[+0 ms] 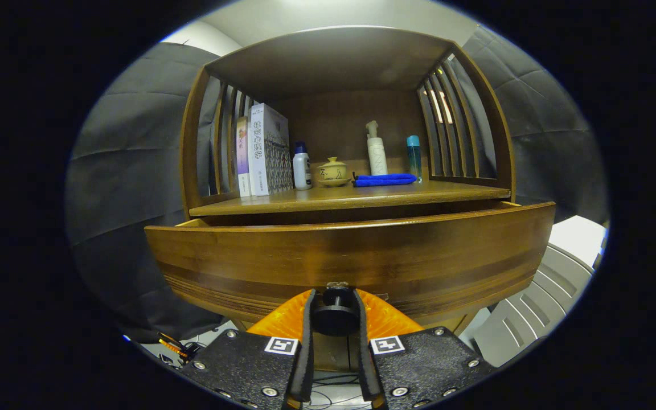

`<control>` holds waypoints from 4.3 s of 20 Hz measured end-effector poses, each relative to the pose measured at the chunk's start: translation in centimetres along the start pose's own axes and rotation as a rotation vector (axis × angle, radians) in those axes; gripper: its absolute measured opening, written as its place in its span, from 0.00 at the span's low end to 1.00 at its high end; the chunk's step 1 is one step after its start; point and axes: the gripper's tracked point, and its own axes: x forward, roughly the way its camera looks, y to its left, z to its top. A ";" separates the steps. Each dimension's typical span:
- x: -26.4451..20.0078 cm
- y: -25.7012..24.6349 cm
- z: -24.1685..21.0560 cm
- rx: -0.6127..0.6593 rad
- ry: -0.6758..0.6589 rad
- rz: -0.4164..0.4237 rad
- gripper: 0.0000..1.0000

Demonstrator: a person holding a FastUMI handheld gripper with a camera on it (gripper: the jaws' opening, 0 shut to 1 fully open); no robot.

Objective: Pull open the drawer, take out the items inside it, and place them on the countertop above the cabinet.

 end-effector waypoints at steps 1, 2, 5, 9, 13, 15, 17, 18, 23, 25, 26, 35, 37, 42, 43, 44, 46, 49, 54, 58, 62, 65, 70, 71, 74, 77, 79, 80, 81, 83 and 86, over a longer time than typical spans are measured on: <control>-0.4 0.0 -0.1 0.002 0.000 0.001 0.32; -0.8 0.1 -0.2 0.004 0.001 0.002 0.32; -2.2 0.3 -0.5 -0.005 0.003 0.010 0.32; -4.0 0.3 -1.3 -0.016 0.003 0.018 0.32; -5.9 0.7 -2.1 -0.034 0.002 0.032 0.32; -6.9 0.7 -2.5 -0.032 0.004 0.037 0.32; -7.4 0.9 -2.4 -0.032 0.009 0.042 0.32; -7.7 1.0 -2.5 -0.035 0.011 0.043 0.32; -9.6 1.6 -2.9 -0.040 0.018 0.057 0.32; -9.7 1.5 -2.9 -0.041 0.020 0.061 0.32; -9.7 1.6 -2.8 -0.039 0.020 0.066 0.35; -11.1 2.3 1.3 -0.097 -0.084 0.113 0.84; -11.6 2.5 3.3 -0.091 -0.126 0.127 0.93; -11.6 2.2 7.7 -0.089 -0.180 0.131 0.93; -11.4 2.0 8.5 -0.081 -0.185 0.129 0.93; -11.1 2.0 9.2 -0.071 -0.186 0.131 0.93; -10.2 1.8 10.1 -0.050 -0.173 0.133 0.93; -8.5 1.6 11.0 -0.030 -0.128 0.138 0.93; -4.6 1.1 11.5 0.002 -0.008 0.154 0.94; -1.2 0.5 9.6 0.004 0.143 0.165 0.93; 1.3 -1.2 7.1 -0.001 0.266 0.124 0.93; 2.1 -1.7 4.5 0.017 0.385 0.135 0.93; 2.7 -1.7 2.6 -0.014 0.482 0.161 0.91; 2.6 -1.7 2.0 -0.017 0.511 0.167 0.90; 2.8 -1.7 1.6 -0.014 0.540 0.168 0.84; 2.9 -1.9 1.1 -0.030 0.564 0.168 0.77; 2.9 -1.9 1.0 -0.036 0.569 0.170 0.71; 3.0 -2.1 0.8 -0.047 0.575 0.164 0.66; 3.2 -2.4 0.7 -0.052 0.580 0.157 0.62; 3.3 -2.5 0.7 -0.052 0.584 0.157 0.48; 3.5 -2.6 0.8 -0.069 0.563 0.164 0.28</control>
